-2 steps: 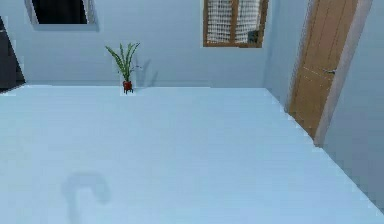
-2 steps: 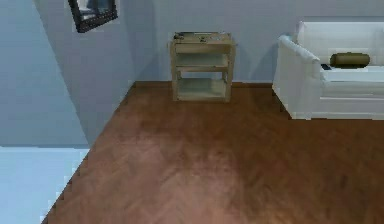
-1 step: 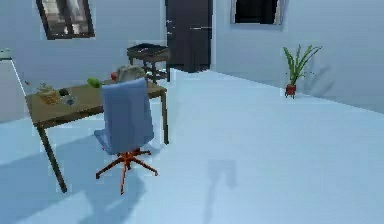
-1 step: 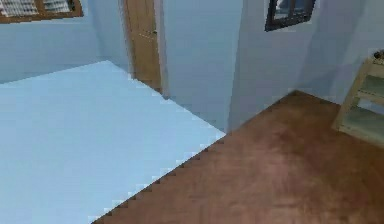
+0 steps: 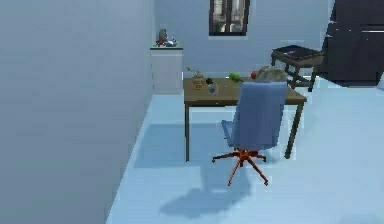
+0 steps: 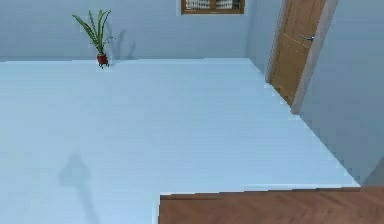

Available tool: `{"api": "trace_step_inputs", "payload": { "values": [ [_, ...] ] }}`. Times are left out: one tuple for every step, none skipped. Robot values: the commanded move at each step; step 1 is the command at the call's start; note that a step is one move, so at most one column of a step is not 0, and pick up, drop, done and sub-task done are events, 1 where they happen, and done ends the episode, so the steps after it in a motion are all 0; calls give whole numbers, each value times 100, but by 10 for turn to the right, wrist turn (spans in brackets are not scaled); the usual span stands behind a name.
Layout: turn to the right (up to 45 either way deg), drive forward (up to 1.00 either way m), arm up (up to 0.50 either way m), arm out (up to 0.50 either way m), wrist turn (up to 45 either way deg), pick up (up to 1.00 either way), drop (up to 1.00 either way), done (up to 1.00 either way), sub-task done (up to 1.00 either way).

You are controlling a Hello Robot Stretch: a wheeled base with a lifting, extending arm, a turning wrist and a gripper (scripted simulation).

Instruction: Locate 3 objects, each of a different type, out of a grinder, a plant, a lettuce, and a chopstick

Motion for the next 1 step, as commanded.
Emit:
{"api": "trace_step_inputs", "payload": {
  "values": [
    [0, 95, 0, 0, 0, 0, 0, 0, 0]
  ]
}}
